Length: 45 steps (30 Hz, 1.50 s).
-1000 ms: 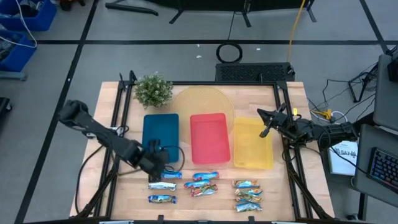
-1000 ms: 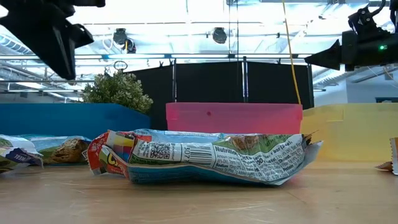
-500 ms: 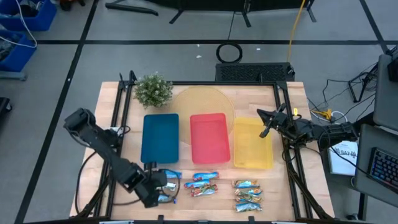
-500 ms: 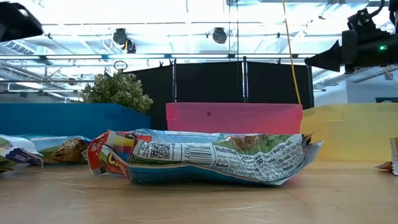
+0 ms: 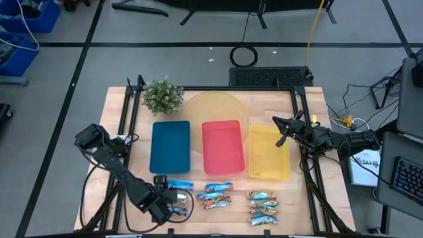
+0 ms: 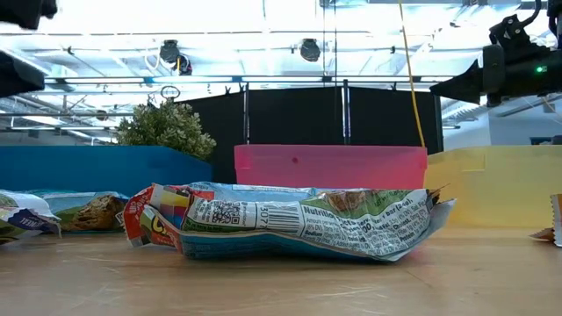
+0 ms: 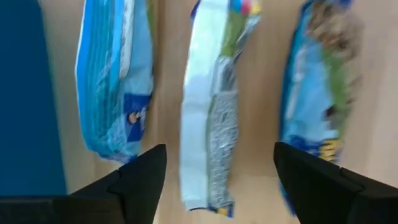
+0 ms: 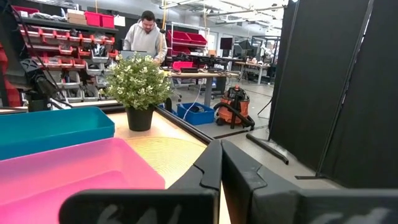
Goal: Pick and place Granola Bars by type
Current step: Put the blue granola bar into the blue bin
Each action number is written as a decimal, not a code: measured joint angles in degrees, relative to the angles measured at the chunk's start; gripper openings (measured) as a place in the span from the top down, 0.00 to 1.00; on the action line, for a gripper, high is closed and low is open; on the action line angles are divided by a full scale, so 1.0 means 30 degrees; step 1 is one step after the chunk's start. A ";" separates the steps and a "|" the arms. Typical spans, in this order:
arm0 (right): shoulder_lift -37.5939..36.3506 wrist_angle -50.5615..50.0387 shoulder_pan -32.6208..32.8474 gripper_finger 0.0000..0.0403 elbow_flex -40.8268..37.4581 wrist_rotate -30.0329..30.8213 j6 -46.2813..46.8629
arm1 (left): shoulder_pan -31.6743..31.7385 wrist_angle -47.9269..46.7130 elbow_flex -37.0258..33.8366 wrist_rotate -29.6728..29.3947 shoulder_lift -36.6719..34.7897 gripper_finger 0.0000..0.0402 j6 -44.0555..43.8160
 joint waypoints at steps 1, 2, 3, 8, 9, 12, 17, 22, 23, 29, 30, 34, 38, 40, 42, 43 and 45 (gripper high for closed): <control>0.0001 0.0000 0.0000 1.00 -0.0005 -0.0002 -0.0001 | 0.0002 -0.0107 -0.0004 0.0006 0.0135 0.25 0.0000; -0.0001 -0.0007 0.0000 1.00 -0.0002 -0.0002 0.0010 | 0.0007 -0.0092 -0.0004 0.0011 0.0252 0.25 0.0001; 0.0001 -0.0007 0.0000 1.00 -0.0006 -0.0009 0.0104 | 0.0007 -0.0045 -0.0004 0.0011 0.0373 0.26 0.0023; 0.0001 -0.0015 0.0000 1.00 0.0001 -0.0016 0.0631 | 0.0029 -0.0028 -0.0004 0.0000 0.0865 0.29 0.0531; 0.0001 -0.0022 0.0000 1.00 -0.0006 -0.0017 0.0637 | 0.0048 -0.0005 -0.0004 0.0004 0.0939 0.30 0.0667; 0.0001 -0.0029 0.0001 1.00 0.0000 -0.0024 0.0637 | 0.0136 0.0012 -0.0004 0.0011 0.1032 0.34 0.1021; 0.0001 -0.0036 0.0000 1.00 -0.0006 -0.0024 0.0637 | 0.0377 0.0036 -0.0004 0.0042 0.1032 0.47 0.1466; 0.0001 -0.0044 0.0000 1.00 0.0001 -0.0024 0.0637 | 0.0637 0.0041 -0.0004 0.0965 0.1032 0.66 0.1508; -0.0002 -0.0044 0.0000 1.00 0.0001 -0.0024 0.0637 | 0.0667 0.0041 -0.0004 0.1171 0.1032 0.70 0.1512; 0.0001 -0.0044 0.0000 1.00 -0.0003 -0.0016 0.0356 | 0.0694 0.0036 -0.0004 0.2378 0.0968 0.90 0.2295; 0.0001 -0.0044 0.0000 1.00 -0.0003 -0.0016 0.0339 | 0.0692 0.0007 -0.0004 0.2468 0.0878 0.92 0.2312; 0.0001 -0.0044 0.0000 1.00 0.0000 -0.0016 0.0324 | 0.0623 -0.0068 0.0039 0.2390 0.0017 0.92 0.2228; 0.0001 -0.0044 0.0000 1.00 -0.0002 -0.0016 0.0477 | 0.0510 -0.0607 0.0670 0.1228 -0.1564 0.88 0.2242; 0.0001 -0.0044 0.0000 1.00 -0.0004 -0.0016 0.0586 | 0.0531 -0.1530 0.1332 0.0423 -0.2548 0.88 0.2519; 0.0002 -0.0044 0.0000 1.00 -0.0001 -0.0016 0.0576 | 0.0718 -0.3106 0.2233 -0.0838 -0.3591 0.90 0.2756; 0.0008 -0.0044 0.0000 1.00 -0.0006 -0.0016 0.0565 | 0.0855 -0.4064 0.2669 -0.1875 -0.4165 0.92 0.2729; 0.0008 -0.0044 0.0000 1.00 -0.0006 -0.0009 0.0526 | 0.1266 -0.6211 0.3362 -0.4616 -0.5308 0.94 0.1995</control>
